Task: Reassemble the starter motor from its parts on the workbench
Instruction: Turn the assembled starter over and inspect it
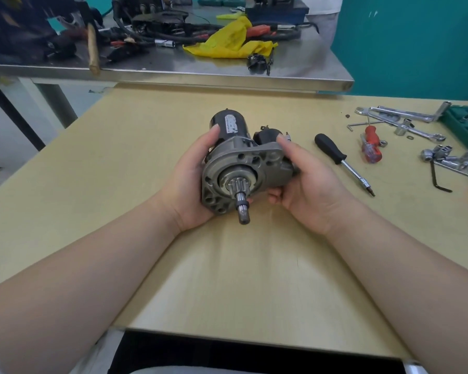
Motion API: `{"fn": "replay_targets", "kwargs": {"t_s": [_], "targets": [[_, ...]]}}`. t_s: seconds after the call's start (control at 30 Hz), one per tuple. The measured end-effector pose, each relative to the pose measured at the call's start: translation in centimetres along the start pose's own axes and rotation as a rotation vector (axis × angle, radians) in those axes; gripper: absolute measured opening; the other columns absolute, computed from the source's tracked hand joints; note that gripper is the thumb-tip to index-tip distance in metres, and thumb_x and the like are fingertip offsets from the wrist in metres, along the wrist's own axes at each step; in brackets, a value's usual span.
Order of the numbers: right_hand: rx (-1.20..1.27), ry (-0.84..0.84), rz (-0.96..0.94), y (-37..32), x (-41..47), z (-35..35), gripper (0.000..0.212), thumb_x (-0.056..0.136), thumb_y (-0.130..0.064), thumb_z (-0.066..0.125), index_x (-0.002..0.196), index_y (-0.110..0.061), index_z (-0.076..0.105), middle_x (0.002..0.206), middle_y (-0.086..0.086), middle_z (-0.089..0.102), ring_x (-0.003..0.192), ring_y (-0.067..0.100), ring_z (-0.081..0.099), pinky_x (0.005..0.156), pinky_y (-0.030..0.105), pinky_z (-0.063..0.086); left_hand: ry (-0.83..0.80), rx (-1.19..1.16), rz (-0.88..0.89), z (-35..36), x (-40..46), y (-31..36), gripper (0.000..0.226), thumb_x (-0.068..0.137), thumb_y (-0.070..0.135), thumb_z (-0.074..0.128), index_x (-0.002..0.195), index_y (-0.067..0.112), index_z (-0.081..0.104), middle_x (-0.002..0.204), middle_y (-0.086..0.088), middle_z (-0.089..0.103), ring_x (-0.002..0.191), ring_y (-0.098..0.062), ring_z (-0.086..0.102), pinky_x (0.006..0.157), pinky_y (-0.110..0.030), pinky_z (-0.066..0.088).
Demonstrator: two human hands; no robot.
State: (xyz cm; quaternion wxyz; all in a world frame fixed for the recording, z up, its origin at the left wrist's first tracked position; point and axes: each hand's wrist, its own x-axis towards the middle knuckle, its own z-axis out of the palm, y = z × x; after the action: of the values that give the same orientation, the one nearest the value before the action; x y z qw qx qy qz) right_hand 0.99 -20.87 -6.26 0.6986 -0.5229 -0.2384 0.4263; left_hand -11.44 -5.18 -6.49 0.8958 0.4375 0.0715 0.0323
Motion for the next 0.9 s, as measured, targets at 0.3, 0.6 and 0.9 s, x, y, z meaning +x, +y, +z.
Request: {"fn": "replay_targets", "kwargs": {"t_s": [0.3, 0.6, 0.9], "targets": [[0.451, -0.041, 0.144, -0.4, -0.7, 0.3, 0.042, 0.101, -0.052, 0.043, 0.087, -0.016, 0.059, 0.081, 0.004, 0.045, 0.061, 0.015, 0.029, 0.056, 0.028, 0.025, 0.122, 0.466, 0.229, -0.4, 0.1, 0.2, 0.048, 0.112, 0.04, 0.034, 0.117, 0.006, 0.069, 0.088, -0.004, 0.075, 0.07, -0.019, 0.068, 0.059, -0.03, 0.055], [0.418, -0.113, 0.192, -0.9, -1.0, -0.1, 0.054, 0.102, -0.055, 0.037, 0.07, -0.018, 0.057, 0.07, -0.001, 0.041, 0.056, 0.012, 0.026, 0.054, 0.026, 0.017, 0.319, 1.572, 0.981, -1.4, 0.0, 0.6, 0.088, 0.086, 0.046, 0.086, 0.155, 0.014, 0.043, 0.153, -0.004, 0.037, 0.141, -0.032, 0.042, 0.114, -0.057, 0.042], [0.21, -0.338, 0.413, -0.9, -1.3, 0.6, 0.057, 0.101, -0.069, 0.038, 0.077, -0.021, 0.058, 0.071, -0.001, 0.03, 0.06, 0.014, 0.017, 0.057, 0.029, 0.015, 0.246, 1.505, 1.185, -1.1, -1.6, 1.3, 0.035, 0.093, 0.034, 0.08, 0.117, 0.009, 0.071, 0.104, -0.01, 0.074, 0.092, -0.033, 0.071, 0.082, -0.056, 0.057]]}}
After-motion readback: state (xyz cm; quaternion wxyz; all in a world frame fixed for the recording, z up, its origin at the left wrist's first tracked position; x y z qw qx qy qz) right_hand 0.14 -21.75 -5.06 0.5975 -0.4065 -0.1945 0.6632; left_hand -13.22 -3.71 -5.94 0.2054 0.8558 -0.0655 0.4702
